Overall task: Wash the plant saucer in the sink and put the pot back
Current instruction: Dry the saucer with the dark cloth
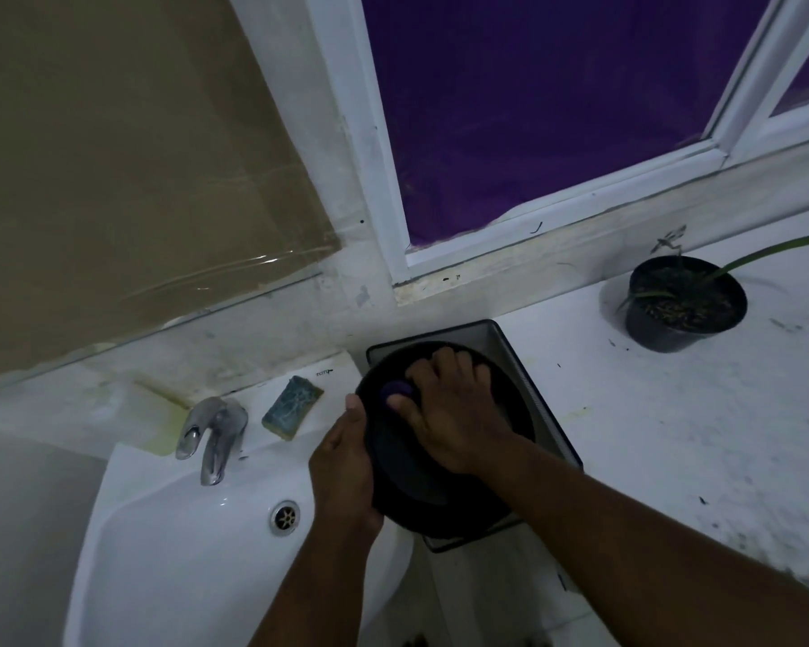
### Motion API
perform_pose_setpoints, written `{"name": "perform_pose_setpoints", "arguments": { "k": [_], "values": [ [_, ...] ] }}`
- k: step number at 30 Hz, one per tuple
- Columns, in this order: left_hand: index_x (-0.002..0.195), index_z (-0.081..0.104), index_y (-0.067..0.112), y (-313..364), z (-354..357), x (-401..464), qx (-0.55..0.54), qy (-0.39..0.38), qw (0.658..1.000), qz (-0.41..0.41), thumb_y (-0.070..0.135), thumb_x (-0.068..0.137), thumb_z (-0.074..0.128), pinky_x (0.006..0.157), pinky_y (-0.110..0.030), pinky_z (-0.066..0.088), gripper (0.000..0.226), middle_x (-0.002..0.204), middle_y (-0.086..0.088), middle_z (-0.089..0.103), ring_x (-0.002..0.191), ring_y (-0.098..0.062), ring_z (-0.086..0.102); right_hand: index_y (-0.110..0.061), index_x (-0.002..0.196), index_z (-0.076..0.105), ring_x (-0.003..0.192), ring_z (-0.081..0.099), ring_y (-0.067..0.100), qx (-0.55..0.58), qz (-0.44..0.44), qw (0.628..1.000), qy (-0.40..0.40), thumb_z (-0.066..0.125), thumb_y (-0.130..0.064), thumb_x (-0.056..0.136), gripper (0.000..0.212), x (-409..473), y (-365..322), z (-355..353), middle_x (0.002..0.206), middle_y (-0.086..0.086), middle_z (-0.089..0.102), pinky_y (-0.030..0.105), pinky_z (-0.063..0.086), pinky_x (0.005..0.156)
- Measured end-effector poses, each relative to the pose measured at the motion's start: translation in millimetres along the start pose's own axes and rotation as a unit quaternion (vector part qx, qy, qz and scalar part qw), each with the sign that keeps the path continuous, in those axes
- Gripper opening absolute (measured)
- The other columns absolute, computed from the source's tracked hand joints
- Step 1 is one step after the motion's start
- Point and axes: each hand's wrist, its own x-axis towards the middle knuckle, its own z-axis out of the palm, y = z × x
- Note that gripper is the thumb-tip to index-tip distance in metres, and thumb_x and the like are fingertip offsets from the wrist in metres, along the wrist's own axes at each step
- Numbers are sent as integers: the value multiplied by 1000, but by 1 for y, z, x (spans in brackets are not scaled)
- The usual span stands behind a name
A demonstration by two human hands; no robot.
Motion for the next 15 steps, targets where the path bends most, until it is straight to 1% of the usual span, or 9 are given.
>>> {"name": "perform_pose_setpoints", "arguments": {
  "k": [2,4,6,7,9,11,13,15],
  "values": [
    [103,73,20,5,-4,9,-13,25,999,15,44,93,69,91,-39,58,26,108,-7,78,100,-25,73,-26,123,54,108,46,33,15,-55,998,-6,26,-69,97,57,-21,-9,6,121,9,50,46,36,88],
    [102,73,19,8,-8,17,-9,40,999,36,45,90,72,92,-43,59,29,108,-9,78,101,-28,74,-28,121,55,104,48,32,10,-88,996,-12,28,-69,97,55,-40,-2,10,119,7,52,44,36,85],
    [97,75,19,9,-9,15,-2,34,999,39,44,90,73,95,-47,58,26,102,-8,79,102,-29,74,-28,117,57,100,51,33,-15,-67,998,2,31,-69,96,53,-39,13,12,114,7,54,44,37,82],
    [95,76,20,6,-8,12,1,26,999,33,42,91,72,95,-46,58,23,100,-7,80,102,-29,74,-27,115,58,99,53,34,-31,-46,998,14,33,-68,96,52,-31,19,12,112,8,55,44,38,81],
    [97,75,20,-1,-4,3,1,7,1000,7,40,95,68,91,-40,59,21,102,-6,80,100,-26,73,-23,115,58,100,52,36,-44,9,998,35,32,-65,96,53,-11,21,8,112,11,55,46,39,83],
    [106,72,19,-5,1,-3,1,-3,1000,-11,40,97,65,82,-33,59,24,107,-6,78,99,-23,73,-22,120,56,106,49,35,-28,29,999,30,26,-65,98,57,1,8,2,117,13,53,47,36,88],
    [109,72,18,-4,0,1,-1,3,1000,-11,42,96,66,80,-33,59,28,108,-7,77,99,-23,73,-22,123,55,108,46,34,3,-19,1000,16,25,-64,99,57,-7,-9,3,121,13,51,47,35,89],
    [105,72,18,1,-7,12,-3,29,1000,0,46,93,70,85,-38,60,30,105,-8,78,99,-26,74,-23,123,55,107,46,32,30,-94,995,-16,25,-65,100,56,-32,-16,6,121,10,51,47,35,88]
  ]
}}
